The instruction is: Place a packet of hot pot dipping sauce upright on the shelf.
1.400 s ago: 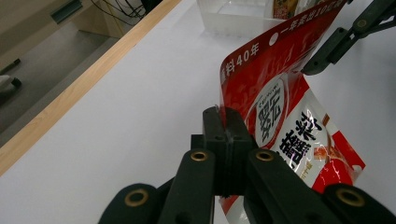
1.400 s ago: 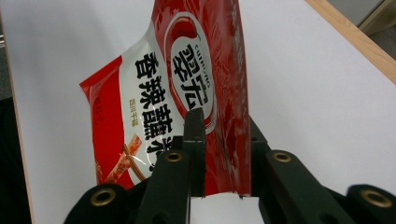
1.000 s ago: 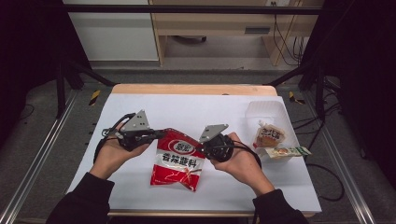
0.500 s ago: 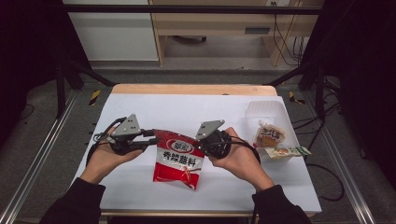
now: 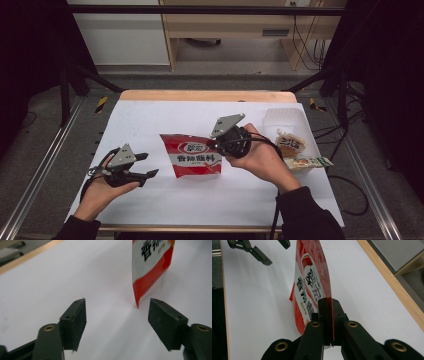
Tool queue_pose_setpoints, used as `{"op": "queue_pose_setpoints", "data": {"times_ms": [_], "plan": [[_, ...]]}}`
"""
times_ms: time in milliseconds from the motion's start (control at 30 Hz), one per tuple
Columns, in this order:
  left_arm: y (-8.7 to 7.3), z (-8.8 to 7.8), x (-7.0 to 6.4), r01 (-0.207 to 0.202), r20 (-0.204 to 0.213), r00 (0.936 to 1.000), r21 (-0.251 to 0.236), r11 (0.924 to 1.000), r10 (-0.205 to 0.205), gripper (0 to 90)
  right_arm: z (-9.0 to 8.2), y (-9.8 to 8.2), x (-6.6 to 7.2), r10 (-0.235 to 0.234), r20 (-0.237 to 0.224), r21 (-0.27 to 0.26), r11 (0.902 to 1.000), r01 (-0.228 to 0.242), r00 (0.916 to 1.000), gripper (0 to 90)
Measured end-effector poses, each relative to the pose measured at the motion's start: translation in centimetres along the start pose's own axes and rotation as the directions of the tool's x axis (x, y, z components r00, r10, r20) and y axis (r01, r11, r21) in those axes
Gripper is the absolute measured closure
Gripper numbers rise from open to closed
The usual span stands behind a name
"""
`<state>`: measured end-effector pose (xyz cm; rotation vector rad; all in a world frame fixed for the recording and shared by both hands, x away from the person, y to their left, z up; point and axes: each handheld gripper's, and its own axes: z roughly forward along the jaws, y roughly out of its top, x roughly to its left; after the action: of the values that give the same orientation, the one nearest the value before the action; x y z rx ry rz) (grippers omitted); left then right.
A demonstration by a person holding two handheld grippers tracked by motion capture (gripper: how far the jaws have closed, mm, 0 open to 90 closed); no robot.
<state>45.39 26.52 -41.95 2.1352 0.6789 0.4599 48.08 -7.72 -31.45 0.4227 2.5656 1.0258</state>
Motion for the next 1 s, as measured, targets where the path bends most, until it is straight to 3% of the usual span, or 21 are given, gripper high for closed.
{"op": "queue_pose_setpoints", "data": {"times_ms": [367, 567, 733, 1000], "plan": [[-2.6, 0.6, 0.1, 0.067, -0.016, 0.9977, 0.053, 0.9963, -0.066, 13.0, -0.7, 0.1, -2.0, 0.009, 0.021, 0.002, 1.0000, -0.009, 0.9997, 90.0], [-3.3, 0.8, 0.5, 0.082, -0.027, 0.9964, 0.069, 0.9943, -0.080, 9.3, -1.5, 0.0, -2.7, 0.018, 0.037, -0.009, 0.9998, -0.017, 0.9992, 90.0], [-3.8, 0.1, 0.9, 0.101, -0.040, 0.9943, 0.046, 0.9938, -0.099, 9.0, -2.7, 0.0, -3.0, 0.003, 0.044, -0.021, 0.9998, -0.002, 0.9990, 90.0], [-4.4, -0.4, -0.1, 0.088, -0.052, 0.9950, 0.058, 0.9944, -0.085, 9.0, -4.8, -0.3, -3.7, -0.004, 0.084, -0.028, 0.9996, 0.007, 0.9964, 90.0]]}}
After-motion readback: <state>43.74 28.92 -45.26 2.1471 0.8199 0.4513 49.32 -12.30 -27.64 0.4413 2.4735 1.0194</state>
